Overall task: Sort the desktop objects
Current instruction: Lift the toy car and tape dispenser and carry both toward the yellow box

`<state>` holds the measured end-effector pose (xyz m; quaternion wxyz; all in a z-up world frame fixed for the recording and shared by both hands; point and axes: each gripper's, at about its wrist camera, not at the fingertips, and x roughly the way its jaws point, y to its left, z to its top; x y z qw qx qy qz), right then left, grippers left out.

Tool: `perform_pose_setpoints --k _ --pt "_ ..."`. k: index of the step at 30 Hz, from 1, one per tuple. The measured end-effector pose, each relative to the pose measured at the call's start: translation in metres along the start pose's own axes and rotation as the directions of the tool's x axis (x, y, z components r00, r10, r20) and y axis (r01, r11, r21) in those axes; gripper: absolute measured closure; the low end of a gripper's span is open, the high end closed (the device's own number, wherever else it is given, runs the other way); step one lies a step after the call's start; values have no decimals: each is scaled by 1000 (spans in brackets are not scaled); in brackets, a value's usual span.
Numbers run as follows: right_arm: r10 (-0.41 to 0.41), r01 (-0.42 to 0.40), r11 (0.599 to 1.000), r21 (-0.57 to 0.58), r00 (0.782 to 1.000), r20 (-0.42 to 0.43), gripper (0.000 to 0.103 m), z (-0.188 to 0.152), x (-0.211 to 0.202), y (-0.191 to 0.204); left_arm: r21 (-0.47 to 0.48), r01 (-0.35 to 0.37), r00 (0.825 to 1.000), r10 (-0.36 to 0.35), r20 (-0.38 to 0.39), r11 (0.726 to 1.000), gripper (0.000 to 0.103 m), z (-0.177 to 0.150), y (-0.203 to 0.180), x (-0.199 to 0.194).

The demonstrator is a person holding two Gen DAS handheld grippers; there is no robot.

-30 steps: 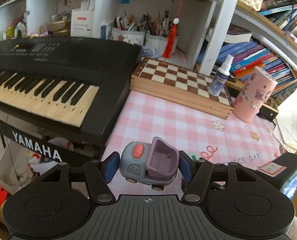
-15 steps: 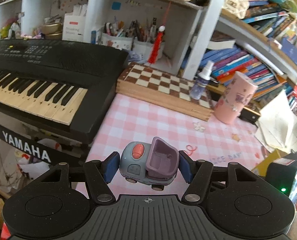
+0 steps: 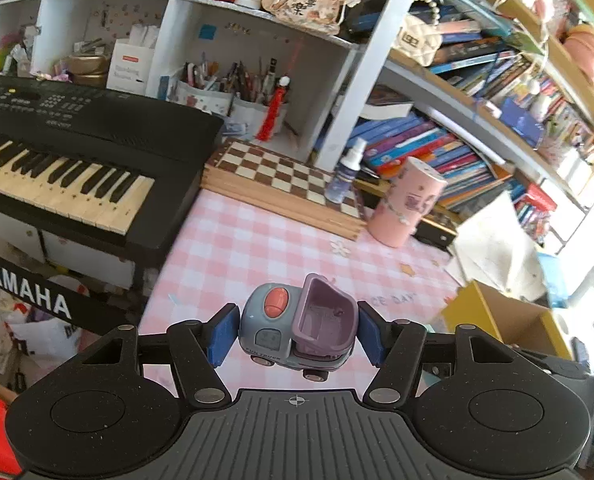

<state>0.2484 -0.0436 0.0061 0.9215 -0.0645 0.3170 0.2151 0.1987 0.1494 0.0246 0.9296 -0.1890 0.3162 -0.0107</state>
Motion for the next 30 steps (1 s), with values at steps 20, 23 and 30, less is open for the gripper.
perform_pose_setpoints --k 20,23,30 --pt "-85 93 983 156 995 -52 80 -80 -111 55 -4 149 987 -149 -56 989 41 -66 16 -82" --pt "-103 111 977 185 993 -52 80 -92 -125 62 7 166 984 -165 -63 986 41 -75 17 -93" --pt "-148 162 961 226 986 -77 80 -123 -154 72 23 225 969 -222 -105 974 41 -97 13 -107"
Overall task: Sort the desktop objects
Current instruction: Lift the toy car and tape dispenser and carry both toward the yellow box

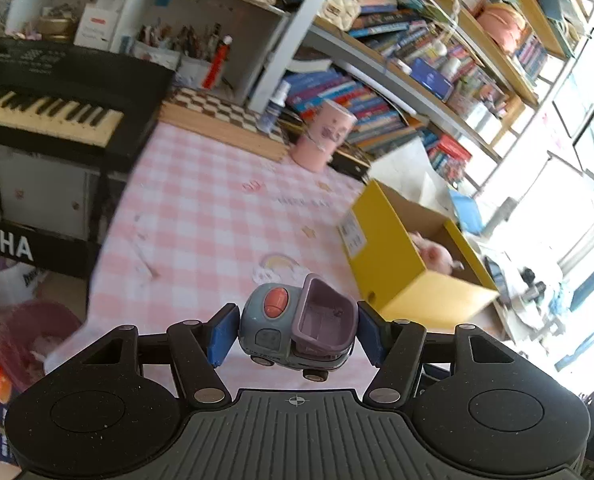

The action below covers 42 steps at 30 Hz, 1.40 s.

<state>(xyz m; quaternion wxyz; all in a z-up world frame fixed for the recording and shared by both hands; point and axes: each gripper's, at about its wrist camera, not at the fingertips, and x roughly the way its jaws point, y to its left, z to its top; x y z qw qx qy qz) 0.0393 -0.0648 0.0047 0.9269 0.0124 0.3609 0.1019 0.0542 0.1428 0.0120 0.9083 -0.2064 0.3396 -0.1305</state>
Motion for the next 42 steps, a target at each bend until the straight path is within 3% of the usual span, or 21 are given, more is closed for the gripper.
perform_pose_setpoints --k 7,17,42 --pt "-85 85 995 57 996 -17 80 -23 -25 -16 66 56 997 -53 -47 996 41 -10 -19 7" --pt "-189 192 967 169 981 -33 80 -47 -52 -46 132 162 980 -144 -134 978 41 -22 -51 28" --pt "-192 205 956 208 978 -81 80 -38 -50 -132 156 182 968 -149 -200 971 41 -34 -124 79"
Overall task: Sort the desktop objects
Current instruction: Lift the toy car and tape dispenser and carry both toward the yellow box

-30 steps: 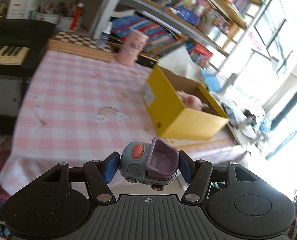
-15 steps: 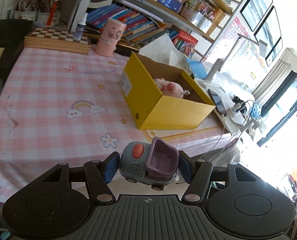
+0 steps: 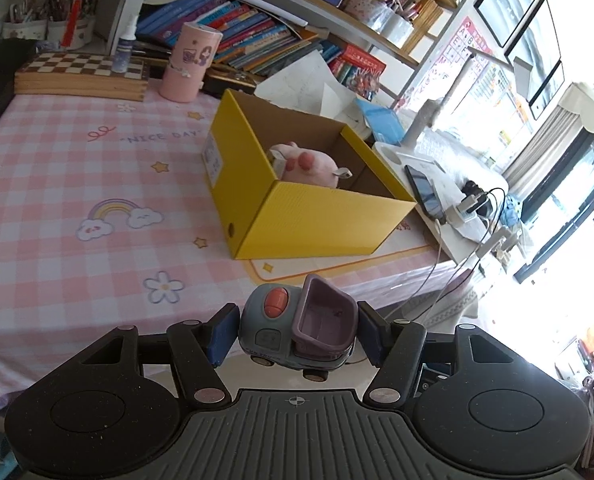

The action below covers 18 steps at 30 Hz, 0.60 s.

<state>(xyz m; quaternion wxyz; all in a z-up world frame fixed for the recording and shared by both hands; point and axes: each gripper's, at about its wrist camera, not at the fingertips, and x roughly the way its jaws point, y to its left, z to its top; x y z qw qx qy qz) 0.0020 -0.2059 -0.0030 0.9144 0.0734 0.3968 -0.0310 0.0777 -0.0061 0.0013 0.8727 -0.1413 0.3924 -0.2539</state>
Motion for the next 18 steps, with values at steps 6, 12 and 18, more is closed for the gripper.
perform_pose_setpoints --k 6,12,18 --pt "11 -11 1000 -10 1000 -20 80 15 13 -29 -3 -11 1000 11 -6 1000 41 6 -21 24" --pt "33 -34 999 -8 999 -22 80 31 26 -57 32 -31 1000 31 1 999 41 13 -45 45" --pt "67 -67 998 -8 997 -24 80 46 39 -82 64 -68 997 66 26 996 41 23 -66 60"
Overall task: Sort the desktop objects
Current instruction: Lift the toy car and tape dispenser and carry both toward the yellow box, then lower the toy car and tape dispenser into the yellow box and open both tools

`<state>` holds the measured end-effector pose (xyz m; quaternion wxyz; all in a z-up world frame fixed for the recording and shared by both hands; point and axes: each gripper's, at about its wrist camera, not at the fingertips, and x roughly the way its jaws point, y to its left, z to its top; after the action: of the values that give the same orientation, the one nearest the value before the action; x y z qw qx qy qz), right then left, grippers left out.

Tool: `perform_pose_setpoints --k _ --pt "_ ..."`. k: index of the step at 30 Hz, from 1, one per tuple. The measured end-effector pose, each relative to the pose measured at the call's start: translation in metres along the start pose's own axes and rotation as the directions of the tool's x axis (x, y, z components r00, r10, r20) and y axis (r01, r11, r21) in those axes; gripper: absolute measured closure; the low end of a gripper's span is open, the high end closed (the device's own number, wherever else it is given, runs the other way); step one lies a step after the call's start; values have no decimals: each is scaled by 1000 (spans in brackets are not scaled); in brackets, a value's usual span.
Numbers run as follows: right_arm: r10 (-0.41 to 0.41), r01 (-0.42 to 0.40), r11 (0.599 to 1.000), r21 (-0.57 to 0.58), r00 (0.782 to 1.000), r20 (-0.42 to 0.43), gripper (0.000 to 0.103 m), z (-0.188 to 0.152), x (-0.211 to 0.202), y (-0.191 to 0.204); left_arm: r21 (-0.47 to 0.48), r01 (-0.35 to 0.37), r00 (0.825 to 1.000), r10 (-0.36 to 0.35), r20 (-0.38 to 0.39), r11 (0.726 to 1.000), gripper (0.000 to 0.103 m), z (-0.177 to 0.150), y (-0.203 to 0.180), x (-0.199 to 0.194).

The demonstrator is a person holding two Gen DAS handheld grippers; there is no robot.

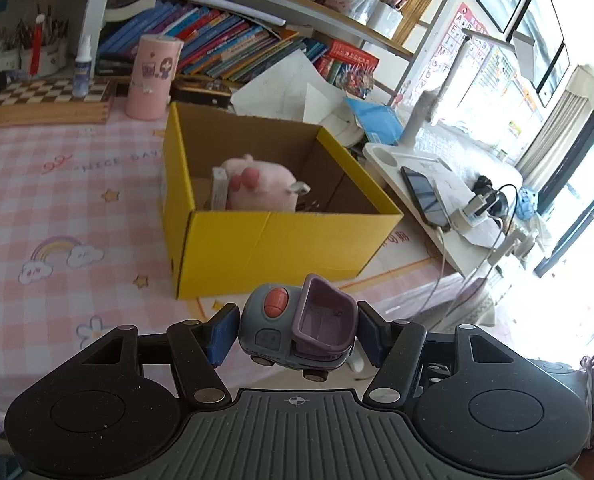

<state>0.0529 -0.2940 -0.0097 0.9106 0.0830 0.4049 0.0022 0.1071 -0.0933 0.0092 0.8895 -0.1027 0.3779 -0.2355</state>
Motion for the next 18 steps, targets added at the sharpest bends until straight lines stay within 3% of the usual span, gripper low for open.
perform_pose_setpoints --k 18 --pt "106 -98 992 -84 990 91 80 71 23 -29 59 -124 986 117 120 991 41 51 -23 34"
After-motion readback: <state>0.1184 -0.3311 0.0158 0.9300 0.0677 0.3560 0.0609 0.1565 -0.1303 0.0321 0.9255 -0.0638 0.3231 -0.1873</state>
